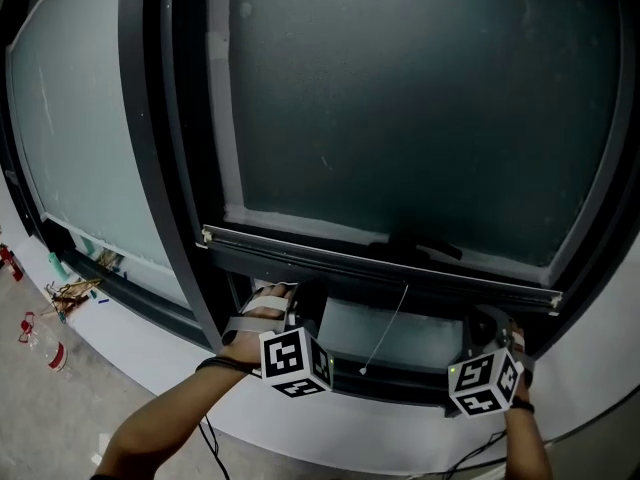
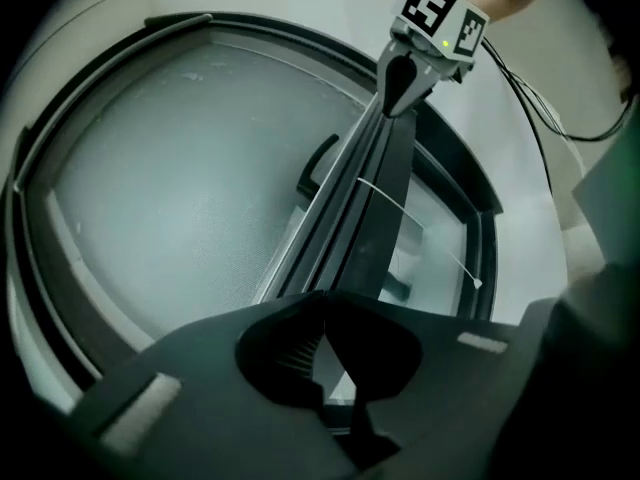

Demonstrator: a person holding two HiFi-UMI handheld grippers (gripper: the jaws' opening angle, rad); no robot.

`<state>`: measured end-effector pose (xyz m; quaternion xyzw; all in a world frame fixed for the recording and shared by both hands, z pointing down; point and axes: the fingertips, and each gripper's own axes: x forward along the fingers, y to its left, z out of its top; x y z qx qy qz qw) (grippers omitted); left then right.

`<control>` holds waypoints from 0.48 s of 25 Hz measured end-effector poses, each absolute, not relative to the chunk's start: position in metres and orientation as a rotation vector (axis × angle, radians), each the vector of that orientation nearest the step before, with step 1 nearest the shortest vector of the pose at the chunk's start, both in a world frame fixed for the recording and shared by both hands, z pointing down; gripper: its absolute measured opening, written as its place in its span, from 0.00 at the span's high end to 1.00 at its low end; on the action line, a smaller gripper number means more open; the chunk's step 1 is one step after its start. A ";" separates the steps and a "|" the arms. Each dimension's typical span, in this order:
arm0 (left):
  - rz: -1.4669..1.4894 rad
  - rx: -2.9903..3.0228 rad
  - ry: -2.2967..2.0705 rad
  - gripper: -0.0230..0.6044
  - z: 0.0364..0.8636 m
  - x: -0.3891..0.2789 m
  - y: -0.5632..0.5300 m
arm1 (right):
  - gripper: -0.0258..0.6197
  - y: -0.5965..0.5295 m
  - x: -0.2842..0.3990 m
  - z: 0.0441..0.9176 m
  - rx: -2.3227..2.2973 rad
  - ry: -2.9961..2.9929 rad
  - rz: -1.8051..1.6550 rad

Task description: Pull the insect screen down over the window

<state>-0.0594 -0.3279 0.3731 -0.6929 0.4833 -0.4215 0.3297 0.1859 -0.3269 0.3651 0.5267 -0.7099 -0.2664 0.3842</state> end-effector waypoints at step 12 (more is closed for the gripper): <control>-0.841 -2.282 1.321 0.93 0.378 -0.083 -0.194 | 0.95 -0.194 0.059 0.375 1.389 -2.086 -0.481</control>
